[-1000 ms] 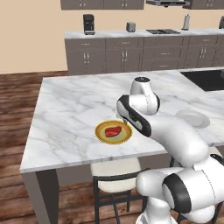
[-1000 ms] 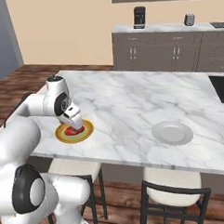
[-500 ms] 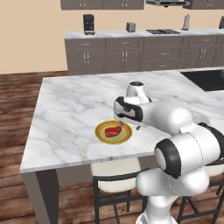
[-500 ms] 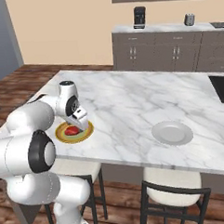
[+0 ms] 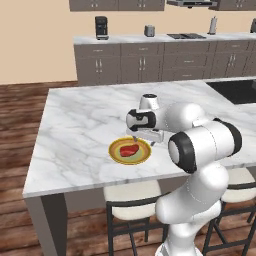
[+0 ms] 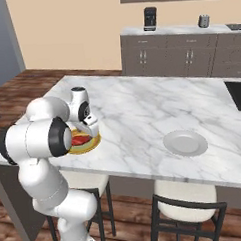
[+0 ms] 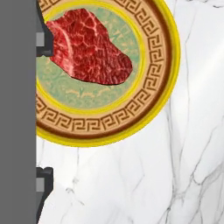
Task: Transport the steak and lemon to the fridge. Place the steak on the rack containing meat and place the lemon on the rack containing the vegetable, ensuring meats and vegetables are on different racks.
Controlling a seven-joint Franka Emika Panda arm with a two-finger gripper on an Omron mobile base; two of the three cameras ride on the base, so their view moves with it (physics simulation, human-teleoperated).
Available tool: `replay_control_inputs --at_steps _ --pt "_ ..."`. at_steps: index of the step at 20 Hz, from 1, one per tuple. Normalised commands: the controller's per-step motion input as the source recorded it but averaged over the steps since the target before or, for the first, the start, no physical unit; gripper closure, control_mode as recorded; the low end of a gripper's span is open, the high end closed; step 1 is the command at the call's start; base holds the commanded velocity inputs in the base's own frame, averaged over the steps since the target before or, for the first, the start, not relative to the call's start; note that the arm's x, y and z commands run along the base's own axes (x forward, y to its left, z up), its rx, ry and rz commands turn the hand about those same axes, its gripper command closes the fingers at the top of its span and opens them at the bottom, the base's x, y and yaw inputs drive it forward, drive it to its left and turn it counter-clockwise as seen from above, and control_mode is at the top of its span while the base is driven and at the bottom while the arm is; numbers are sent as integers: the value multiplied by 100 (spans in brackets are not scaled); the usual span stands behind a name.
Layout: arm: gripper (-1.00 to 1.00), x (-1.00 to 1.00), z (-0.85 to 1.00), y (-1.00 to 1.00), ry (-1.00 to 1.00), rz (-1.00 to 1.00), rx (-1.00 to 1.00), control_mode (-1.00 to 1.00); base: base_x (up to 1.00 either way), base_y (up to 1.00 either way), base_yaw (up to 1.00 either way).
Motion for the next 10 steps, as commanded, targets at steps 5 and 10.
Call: replay_control_inputs --at_steps 5,10 --pt "-100 16 -24 25 6 -4 0 -100 0 0 0" --pt "-100 33 -27 18 4 -6 0 -100 0 0 0"
